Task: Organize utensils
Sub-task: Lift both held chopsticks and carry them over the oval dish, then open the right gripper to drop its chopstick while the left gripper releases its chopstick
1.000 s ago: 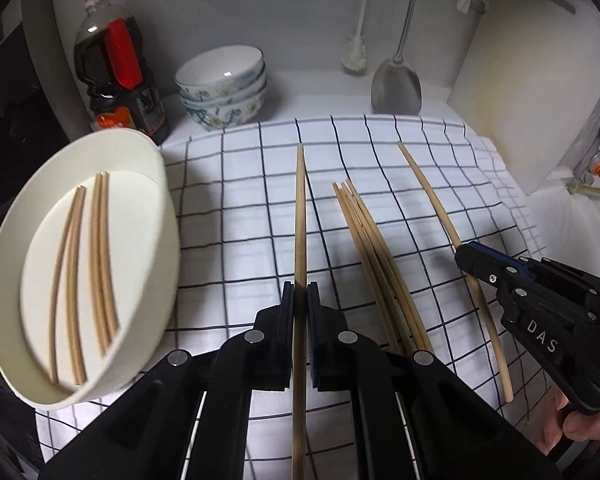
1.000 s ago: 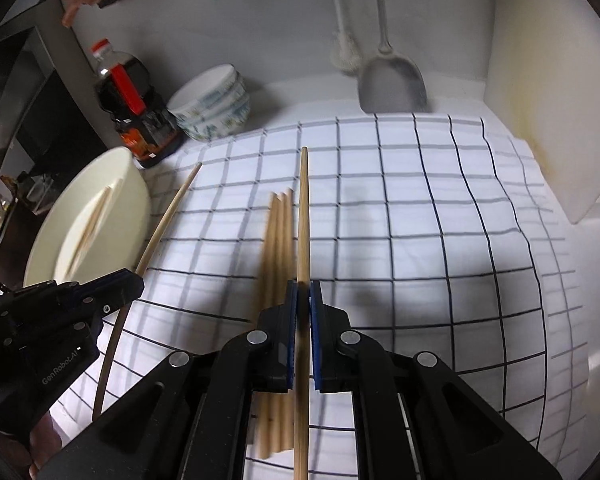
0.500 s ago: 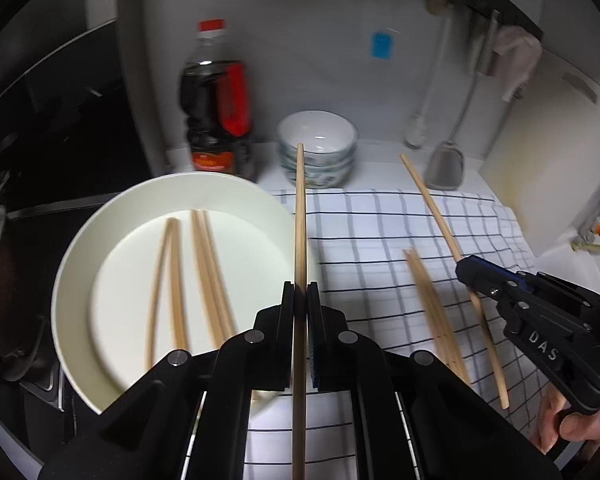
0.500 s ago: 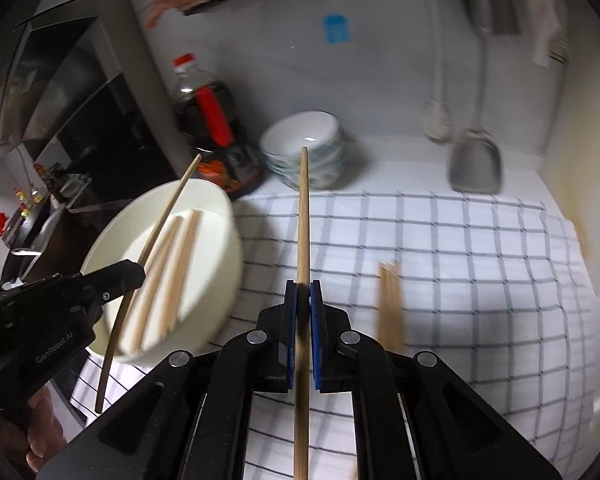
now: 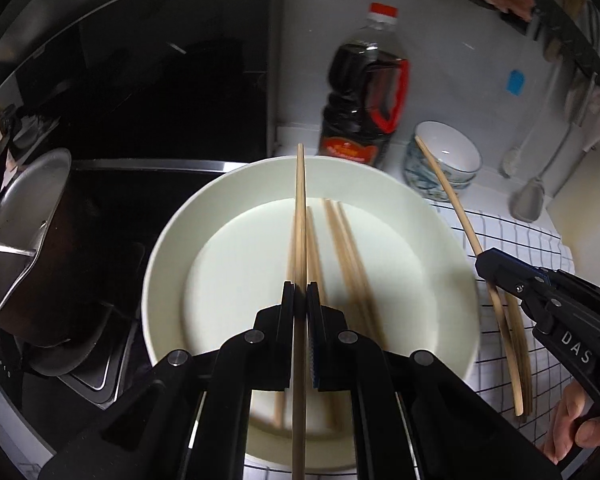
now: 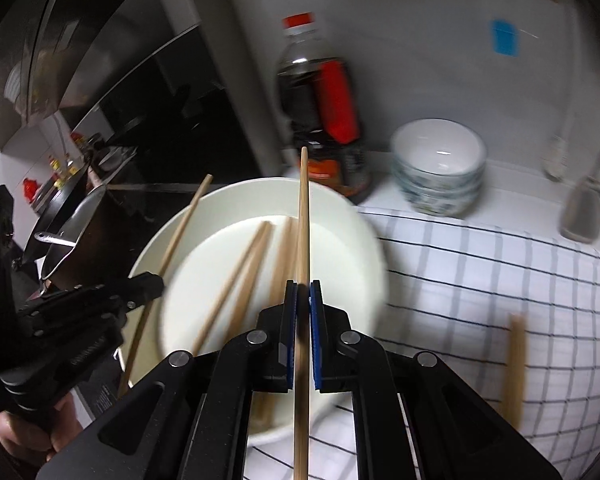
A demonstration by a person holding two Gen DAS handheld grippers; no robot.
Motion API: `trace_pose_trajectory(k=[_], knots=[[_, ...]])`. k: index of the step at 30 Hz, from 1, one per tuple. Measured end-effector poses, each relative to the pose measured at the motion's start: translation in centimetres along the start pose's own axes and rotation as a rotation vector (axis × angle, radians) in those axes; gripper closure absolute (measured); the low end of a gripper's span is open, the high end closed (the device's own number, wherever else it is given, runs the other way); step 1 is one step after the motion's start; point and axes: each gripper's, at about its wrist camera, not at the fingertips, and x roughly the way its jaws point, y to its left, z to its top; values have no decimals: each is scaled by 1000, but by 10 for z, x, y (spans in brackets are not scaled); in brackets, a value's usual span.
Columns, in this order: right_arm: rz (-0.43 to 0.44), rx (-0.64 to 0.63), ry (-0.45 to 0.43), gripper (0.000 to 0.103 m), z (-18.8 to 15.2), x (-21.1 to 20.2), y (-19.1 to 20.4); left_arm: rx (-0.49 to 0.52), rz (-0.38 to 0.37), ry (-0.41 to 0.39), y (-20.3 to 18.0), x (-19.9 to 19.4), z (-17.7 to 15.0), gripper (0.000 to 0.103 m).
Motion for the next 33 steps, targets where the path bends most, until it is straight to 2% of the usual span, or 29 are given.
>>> trace_pose_trajectory(k=[5, 9, 20, 33], knots=[[24, -25, 32, 97, 10, 29, 26, -22, -2, 26, 18, 17, 4, 96], [29, -6, 62, 97, 12, 47, 32, -14, -8, 44, 22, 33, 5, 96], [-54, 78, 178, 97, 1, 91, 17, 5, -18, 95, 29, 64, 1, 96], [-97, 103, 227, 97, -11, 104, 8, 7, -29, 149, 33, 84, -2, 96]])
